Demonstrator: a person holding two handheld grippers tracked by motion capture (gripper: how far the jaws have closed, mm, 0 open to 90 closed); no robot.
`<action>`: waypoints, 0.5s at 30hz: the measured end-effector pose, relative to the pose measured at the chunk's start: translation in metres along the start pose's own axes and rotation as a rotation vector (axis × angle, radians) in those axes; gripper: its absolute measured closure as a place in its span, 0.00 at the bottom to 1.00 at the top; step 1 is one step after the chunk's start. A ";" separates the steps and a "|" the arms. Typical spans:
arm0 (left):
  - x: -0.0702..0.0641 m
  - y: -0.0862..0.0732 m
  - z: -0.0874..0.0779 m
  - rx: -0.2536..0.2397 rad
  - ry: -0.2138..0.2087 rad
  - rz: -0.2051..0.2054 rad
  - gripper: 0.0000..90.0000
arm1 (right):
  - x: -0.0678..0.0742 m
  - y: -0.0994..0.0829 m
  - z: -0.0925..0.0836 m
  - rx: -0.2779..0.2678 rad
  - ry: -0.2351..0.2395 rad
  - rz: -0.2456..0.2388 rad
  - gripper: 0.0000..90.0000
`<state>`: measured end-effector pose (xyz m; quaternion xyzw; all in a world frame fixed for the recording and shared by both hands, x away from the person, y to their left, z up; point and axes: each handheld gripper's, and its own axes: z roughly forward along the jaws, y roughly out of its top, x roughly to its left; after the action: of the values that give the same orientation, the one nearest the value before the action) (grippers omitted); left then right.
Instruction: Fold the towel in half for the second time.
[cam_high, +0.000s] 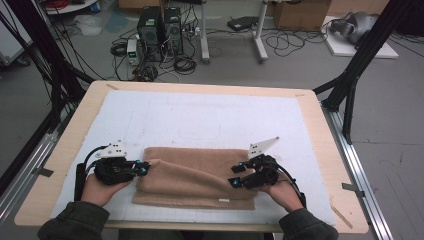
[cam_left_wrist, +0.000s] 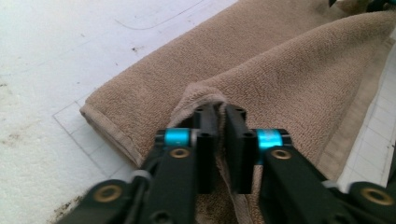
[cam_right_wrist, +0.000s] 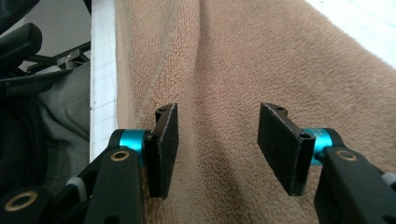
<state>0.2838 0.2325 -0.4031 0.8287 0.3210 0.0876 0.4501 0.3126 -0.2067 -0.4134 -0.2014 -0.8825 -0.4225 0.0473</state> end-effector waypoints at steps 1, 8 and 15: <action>0.000 0.000 0.000 0.000 0.001 0.002 0.94 | 0.000 0.000 0.002 0.000 -0.001 0.001 0.53; 0.002 0.001 -0.002 -0.010 0.048 -0.021 0.65 | 0.002 -0.001 0.003 0.007 0.006 -0.001 0.53; 0.008 0.005 0.008 0.010 0.058 -0.045 0.59 | 0.003 0.005 -0.005 -0.019 -0.020 -0.008 0.51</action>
<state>0.2953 0.2297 -0.4048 0.8206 0.3531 0.0998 0.4382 0.3114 -0.2062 -0.4058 -0.2025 -0.8797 -0.4288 0.0350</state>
